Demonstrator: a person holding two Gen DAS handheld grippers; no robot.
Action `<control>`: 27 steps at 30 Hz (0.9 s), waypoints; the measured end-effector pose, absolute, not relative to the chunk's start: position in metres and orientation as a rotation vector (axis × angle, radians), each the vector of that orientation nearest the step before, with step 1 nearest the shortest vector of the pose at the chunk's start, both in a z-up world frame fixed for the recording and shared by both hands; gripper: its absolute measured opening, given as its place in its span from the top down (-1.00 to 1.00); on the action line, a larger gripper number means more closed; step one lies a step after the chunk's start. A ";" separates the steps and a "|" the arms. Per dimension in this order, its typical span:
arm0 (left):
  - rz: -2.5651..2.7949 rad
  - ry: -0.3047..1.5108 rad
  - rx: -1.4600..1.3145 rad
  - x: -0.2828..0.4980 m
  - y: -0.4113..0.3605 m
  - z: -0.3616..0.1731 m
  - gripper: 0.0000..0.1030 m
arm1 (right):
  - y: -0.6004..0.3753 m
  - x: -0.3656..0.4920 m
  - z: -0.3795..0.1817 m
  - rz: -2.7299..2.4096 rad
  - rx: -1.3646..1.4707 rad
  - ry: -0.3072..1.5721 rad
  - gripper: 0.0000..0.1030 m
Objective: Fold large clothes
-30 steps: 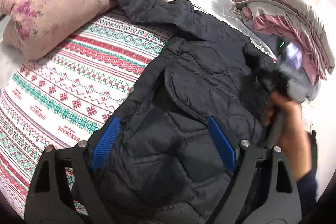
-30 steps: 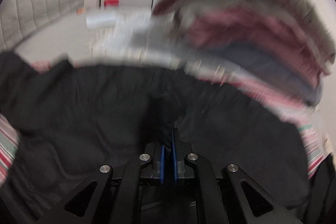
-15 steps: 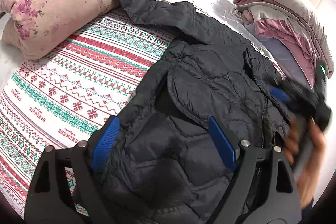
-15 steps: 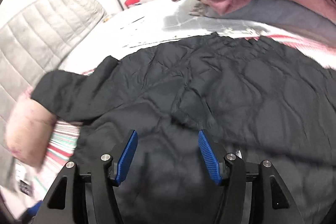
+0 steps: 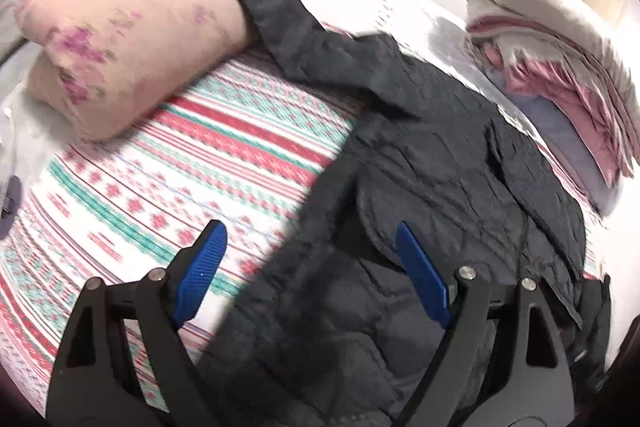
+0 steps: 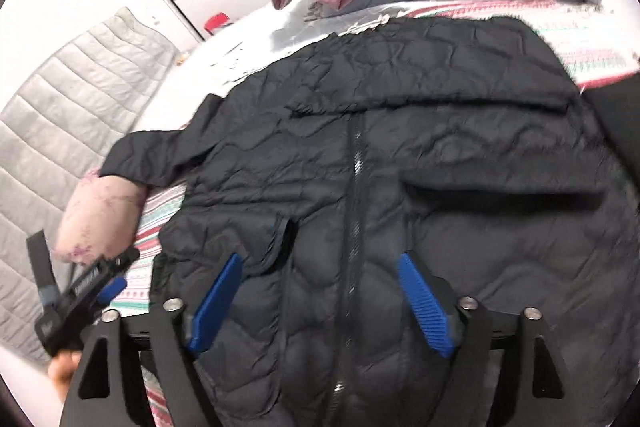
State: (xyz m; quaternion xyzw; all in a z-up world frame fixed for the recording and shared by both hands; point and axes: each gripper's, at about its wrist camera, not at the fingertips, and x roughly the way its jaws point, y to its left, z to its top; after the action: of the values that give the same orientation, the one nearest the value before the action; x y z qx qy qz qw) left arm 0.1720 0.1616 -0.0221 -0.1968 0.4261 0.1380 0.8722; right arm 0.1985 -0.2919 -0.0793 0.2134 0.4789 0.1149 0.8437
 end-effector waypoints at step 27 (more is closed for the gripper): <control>0.723 0.847 -0.294 0.396 0.309 -0.003 -0.07 | -0.311 0.202 -0.094 0.166 0.377 1.002 -0.62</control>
State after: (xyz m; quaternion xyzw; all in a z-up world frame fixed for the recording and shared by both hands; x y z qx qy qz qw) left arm 0.3963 0.3095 -0.0029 -0.1389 0.4004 0.3417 0.8388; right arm 0.2015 -0.3113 -0.0937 0.1793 0.4768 0.0790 0.8569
